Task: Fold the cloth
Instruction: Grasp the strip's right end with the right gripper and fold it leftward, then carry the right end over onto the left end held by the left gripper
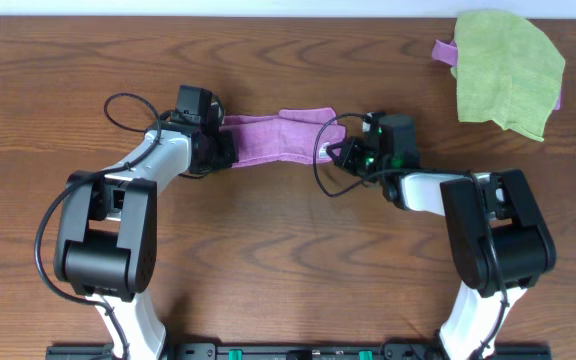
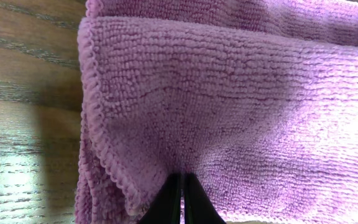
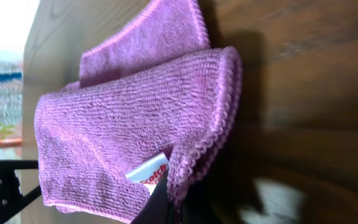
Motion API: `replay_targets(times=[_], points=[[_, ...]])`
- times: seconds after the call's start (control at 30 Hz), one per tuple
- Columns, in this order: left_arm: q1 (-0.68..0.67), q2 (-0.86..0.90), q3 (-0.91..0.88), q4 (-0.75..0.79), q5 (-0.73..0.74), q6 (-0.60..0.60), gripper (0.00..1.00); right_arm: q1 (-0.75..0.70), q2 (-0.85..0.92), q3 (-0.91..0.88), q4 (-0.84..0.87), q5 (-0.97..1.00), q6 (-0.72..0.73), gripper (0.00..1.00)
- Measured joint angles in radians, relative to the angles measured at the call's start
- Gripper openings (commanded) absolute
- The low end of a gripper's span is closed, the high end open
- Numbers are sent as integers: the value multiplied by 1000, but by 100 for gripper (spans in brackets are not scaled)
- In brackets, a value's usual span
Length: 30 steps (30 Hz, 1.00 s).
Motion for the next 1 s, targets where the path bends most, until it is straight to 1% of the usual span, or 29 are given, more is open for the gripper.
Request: replay_targets(times=[0.13,0.37,0.43,0.77,1.0], points=[[0,0,0,-2,0,0,6,2,-6,64,-100,-5,-43,1],[-1,0,8,-33,-12,0,6,2,-79,217,-375,13,-150,2],[-2,0,11,-47,-19,0,6,2,-101,243,-417,16,-172,1],[-2,0,14,-61,-23,-16,6,48,-170,294,-486,36,-248,1],[-2,0,14,-62,-23,-31,6,145,-172,316,-491,41,-294,1]])
